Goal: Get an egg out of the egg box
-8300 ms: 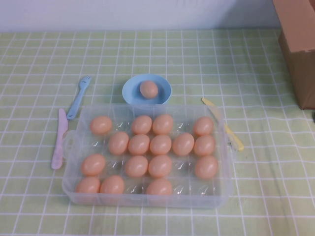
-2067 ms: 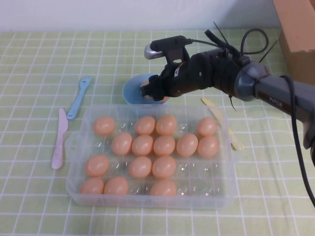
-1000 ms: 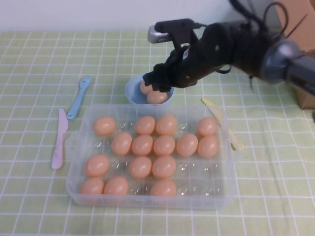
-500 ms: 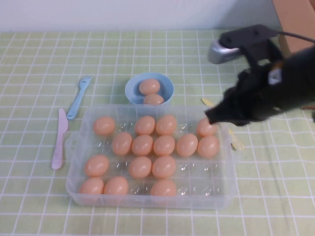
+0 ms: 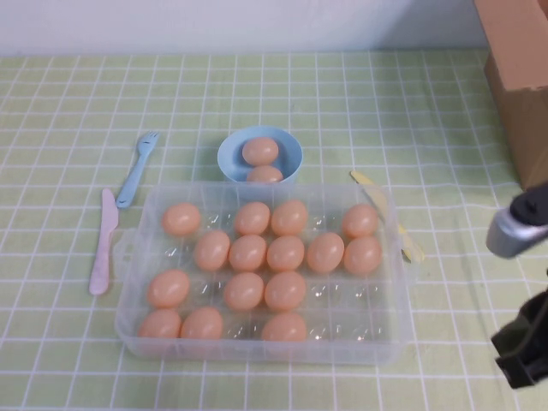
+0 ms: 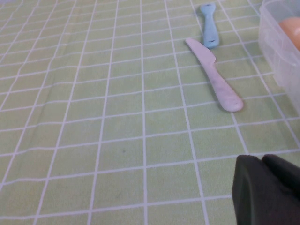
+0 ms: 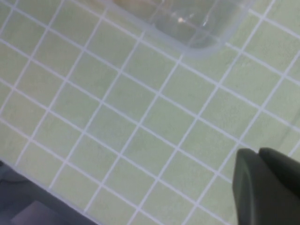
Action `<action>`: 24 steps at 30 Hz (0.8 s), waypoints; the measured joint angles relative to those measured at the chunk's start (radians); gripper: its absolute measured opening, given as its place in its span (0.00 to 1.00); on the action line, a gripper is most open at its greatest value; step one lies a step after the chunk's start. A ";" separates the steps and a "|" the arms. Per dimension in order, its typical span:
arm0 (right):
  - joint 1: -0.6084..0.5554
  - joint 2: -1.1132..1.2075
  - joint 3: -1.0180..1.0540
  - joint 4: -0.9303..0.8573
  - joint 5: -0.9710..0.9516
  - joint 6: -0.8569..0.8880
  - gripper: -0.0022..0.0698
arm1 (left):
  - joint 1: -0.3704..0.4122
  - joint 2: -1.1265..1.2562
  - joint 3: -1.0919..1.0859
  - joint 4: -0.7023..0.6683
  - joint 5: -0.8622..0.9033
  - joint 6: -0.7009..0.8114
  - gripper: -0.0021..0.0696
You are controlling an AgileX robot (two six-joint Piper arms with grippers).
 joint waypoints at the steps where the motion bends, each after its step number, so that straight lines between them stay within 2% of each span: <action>1: 0.000 -0.007 0.008 -0.002 0.020 0.000 0.01 | 0.000 0.000 0.000 0.000 0.000 0.000 0.02; 7: 0.000 -0.021 0.056 -0.044 0.003 0.000 0.01 | 0.000 0.000 0.000 0.000 0.000 0.000 0.02; 12: -0.020 -0.108 0.161 -0.122 -0.200 0.002 0.01 | 0.000 0.000 0.000 0.000 0.000 0.000 0.02; 16: -0.117 -0.287 0.339 -0.139 -0.419 0.002 0.01 | 0.000 0.000 0.000 0.000 0.000 0.000 0.02; 24: -0.430 -0.715 0.763 -0.139 -0.828 0.000 0.01 | 0.000 0.000 0.000 0.000 0.000 0.000 0.02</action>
